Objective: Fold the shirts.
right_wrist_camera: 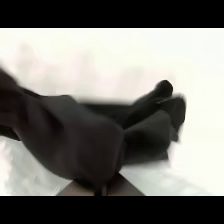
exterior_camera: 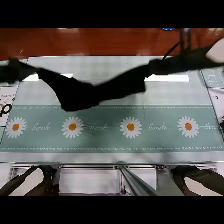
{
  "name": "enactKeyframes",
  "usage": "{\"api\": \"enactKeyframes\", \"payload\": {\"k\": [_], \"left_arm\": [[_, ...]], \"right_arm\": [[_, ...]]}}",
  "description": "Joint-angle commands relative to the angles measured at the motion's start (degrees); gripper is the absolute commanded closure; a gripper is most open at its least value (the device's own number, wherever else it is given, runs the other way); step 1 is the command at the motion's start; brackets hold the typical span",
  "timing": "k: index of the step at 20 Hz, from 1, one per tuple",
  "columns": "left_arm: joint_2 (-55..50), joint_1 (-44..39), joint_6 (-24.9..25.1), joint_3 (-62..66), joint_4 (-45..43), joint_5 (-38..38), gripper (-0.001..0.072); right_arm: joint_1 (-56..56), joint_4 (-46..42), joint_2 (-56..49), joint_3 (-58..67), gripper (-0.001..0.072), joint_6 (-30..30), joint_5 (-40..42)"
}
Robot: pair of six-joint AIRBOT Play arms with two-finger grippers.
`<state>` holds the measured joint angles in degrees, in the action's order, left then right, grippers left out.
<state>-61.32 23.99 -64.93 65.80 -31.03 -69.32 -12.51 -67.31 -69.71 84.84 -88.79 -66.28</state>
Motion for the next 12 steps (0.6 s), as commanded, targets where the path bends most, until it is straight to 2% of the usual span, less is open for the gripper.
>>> {"api": "enactKeyframes", "payload": {"k": [1,3,7,10,12], "left_arm": [[5.2,2.0,-2.6,14.1,4.1,1.1,0.0691],[7.6,3.1,-5.9,21.9,4.0,1.1,0.0692],[13.6,3.3,-5.9,33.1,0.3,1.1,0.0691],[17.0,0.8,-5.9,37.3,-0.4,1.1,0.0691],[19.7,-0.9,-5.9,38.9,-4.4,1.2,0.0691]], "right_arm": [[-0.1,-13.7,0.6,24.3,0.0688,-4.0,-13.4],[-0.1,-16.5,3.7,31.5,0.0688,-4.0,-15.9],[-0.1,-20.6,16.2,32.5,0.0688,-4.0,-18.4],[-0.1,-23.5,24.3,32.4,0.0688,-4.0,-19.3],[-0.1,-25.4,28.5,32.4,0.0688,-4.5,-19.9]]}}
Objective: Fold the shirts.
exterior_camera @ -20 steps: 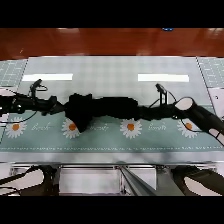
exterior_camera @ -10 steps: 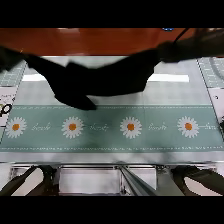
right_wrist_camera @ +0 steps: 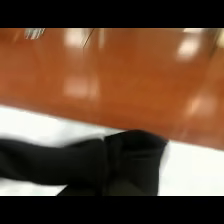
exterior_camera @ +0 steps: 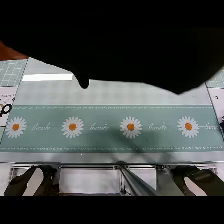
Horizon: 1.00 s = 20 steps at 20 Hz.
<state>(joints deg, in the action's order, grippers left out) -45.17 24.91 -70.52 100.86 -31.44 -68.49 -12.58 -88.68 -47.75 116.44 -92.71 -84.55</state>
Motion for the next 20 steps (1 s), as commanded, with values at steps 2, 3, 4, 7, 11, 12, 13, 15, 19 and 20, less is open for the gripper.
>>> {"api": "enactKeyframes", "payload": {"k": [2,3,4,7,11,12,13,15,19,20], "left_arm": [[6.6,-3.0,-2.0,4.0,-8.9,0.3,0.0691],[8.2,-3.3,-2.7,3.9,-11.4,0.0,0.0691],[9.4,-3.3,-3.0,3.9,-13.5,-0.6,0.0691],[11.0,-3.3,-5.3,3.7,-17.4,-4.2,0.0691],[10.9,-3.3,-7.2,-3.1,-17.4,-5.8,0.0691],[10.9,-3.3,-7.2,-6.6,-17.4,-5.7,0.0691],[10.9,-3.3,-7.2,-10.6,-17.4,-5.6,0.0691],[9.9,-3.3,-7.1,-20.2,-17.4,-4.8,0.0691],[3.0,-3.3,-4.7,-37.6,-17.4,6.6,0.0691],[-0.2,-3.5,-3.6,-39.5,-17.4,9.4,0.0691]], "right_arm": [[0.0,-4.9,9.2,0.8,0.0688,-0.8,-3.2],[0.0,-5.0,10.2,0.8,0.0688,-0.7,-4.8],[0.0,-5.2,10.9,0.8,0.0688,-0.7,-6.5],[0.0,-6.2,11.6,-1.2,0.0688,-1.9,-9.7],[0.0,-6.4,11.5,-11.1,0.0688,-3.1,-7.2],[0.0,-6.4,11.5,-15.2,0.0688,-3.1,-4.9],[0.0,-6.1,11.2,-19.7,0.0689,-3.1,-2.4],[0.0,-5.8,9.2,-27.8,0.0690,-3.1,2.1],[0.0,-6.0,-4.0,-36.7,0.0690,-3.0,14.2],[0.0,-6.0,-9.0,-36.7,0.0690,-2.9,17.8]]}}
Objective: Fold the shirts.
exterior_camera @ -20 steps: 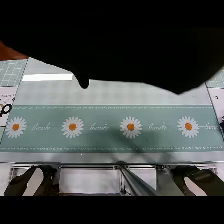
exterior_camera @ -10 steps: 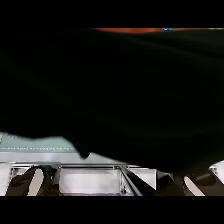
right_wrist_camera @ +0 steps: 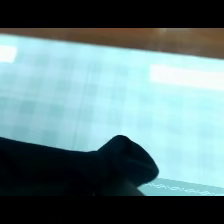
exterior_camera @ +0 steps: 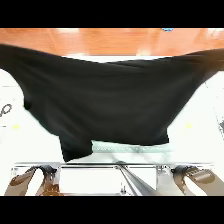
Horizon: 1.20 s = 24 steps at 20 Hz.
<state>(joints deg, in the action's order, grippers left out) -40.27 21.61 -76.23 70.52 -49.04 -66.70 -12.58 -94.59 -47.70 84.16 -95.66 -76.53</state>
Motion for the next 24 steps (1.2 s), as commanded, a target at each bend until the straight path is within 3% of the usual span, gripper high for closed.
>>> {"api": "enactKeyframes", "payload": {"k": [1,5,9,10,11,12,15,18,20,22,24], "left_arm": [[-9.2,-0.6,2.9,-10.1,0.2,10.5,0.0691],[-26.5,-4.1,3.3,-6.9,0.2,21.1,0.0691],[-40.9,-8.1,3.3,-0.2,0.4,24.2,0.0690],[-43.6,-8.7,3.3,1.4,1.0,24.0,0.0664],[-45.3,-9.1,3.0,2.7,1.0,23.0,0.0493],[-46.6,-9.1,2.0,3.8,1.0,21.0,0.0216],[-47.3,-4.8,-4.6,8.0,-5.0,8.8,0.0201],[-44.3,5.5,-2.7,8.7,-7.2,-4.1,0.0201],[-39.9,13.0,-0.9,3.6,-7.1,-6.4,0.0201],[-34.9,20.6,1.8,-6.6,-6.0,-6.0,0.0201],[-33.6,28.6,5.2,-18.3,0.5,-9.0,0.0201]], "right_arm": [[0.4,0.2,-14.1,-4.3,0.0690,0.2,13.9],[5.8,9.0,-34.2,0.9,0.0689,1.1,23.5],[9.4,18.6,-49.5,10.6,0.0687,3.2,24.6],[9.8,20.8,-51.8,12.6,0.0635,3.6,24.5],[10.1,22.8,-53.4,14.4,0.0404,3.6,24.4],[10.4,24.0,-54.3,16.0,0.0298,4.1,23.7],[13.5,24.2,-53.3,19.1,0.0298,4.2,16.4],[20.4,22.9,-49.4,20.0,0.0298,4.3,2.3],[24.5,20.2,-45.9,17.5,0.0299,4.5,-4.5],[27.5,19.5,-39.6,8.3,0.0299,5.2,-2.7],[30.0,23.5,-30.6,-8.0,0.0299,9.0,4.4]]}}
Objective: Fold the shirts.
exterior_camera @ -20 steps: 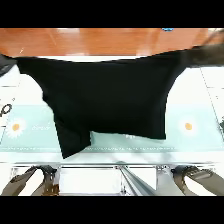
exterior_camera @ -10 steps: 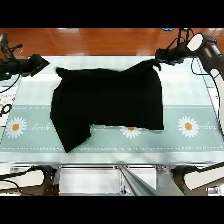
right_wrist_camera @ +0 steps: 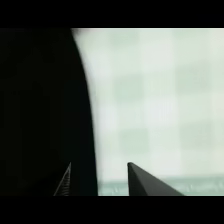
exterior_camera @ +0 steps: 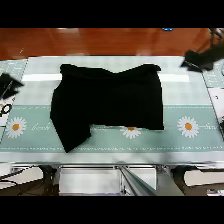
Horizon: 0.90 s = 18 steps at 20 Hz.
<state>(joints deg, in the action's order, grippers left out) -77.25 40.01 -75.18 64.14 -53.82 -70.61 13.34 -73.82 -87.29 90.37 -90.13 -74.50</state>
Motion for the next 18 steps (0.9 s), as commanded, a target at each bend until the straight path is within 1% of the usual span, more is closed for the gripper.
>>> {"api": "enactKeyframes", "payload": {"k": [1,3,4,5,6,7,10,13,16,18], "left_arm": [[3.4,13.7,6.8,-17.2,8.6,-5.6,0.0201],[3.4,18.6,12.7,-24.1,10.1,-5.9,0.0201],[3.5,20.0,11.8,-26.2,11.1,-4.5,0.0201],[3.5,20.3,12.1,-27.4,13.7,-4.0,0.0201],[3.4,19.5,13.0,-27.7,14.4,-4.0,0.0201],[3.4,17.8,13.0,-27.6,13.3,-3.8,0.0201],[2.2,9.9,13.0,-27.6,8.8,-2.4,0.0200],[0.2,1.7,13.0,-27.2,9.2,1.1,0.0200],[-1.5,-3.6,12.3,-25.5,9.2,4.1,0.0200],[-2.9,-5.2,11.8,-24.1,9.3,4.2,0.0200]], "right_arm": [[5.5,6.5,13.3,-22.5,0.0298,6.1,5.9],[9.4,14.9,22.1,-38.2,0.0299,11.9,12.0],[11.7,19.2,26.0,-44.6,0.0298,15.4,13.0],[13.6,23.0,29.1,-49.5,0.0295,18.7,12.9],[14.6,26.4,31.5,-53.6,0.0294,21.5,12.7],[14.8,27.8,33.0,-56.5,0.0294,22.8,12.5],[14.6,27.7,33.3,-60.1,0.0293,23.7,11.4],[14.6,27.8,33.3,-60.2,0.0294,23.8,11.7],[14.6,27.8,33.3,-60.2,0.0294,23.8,11.7],[14.6,27.8,33.3,-60.2,0.0295,23.8,11.8]]}}
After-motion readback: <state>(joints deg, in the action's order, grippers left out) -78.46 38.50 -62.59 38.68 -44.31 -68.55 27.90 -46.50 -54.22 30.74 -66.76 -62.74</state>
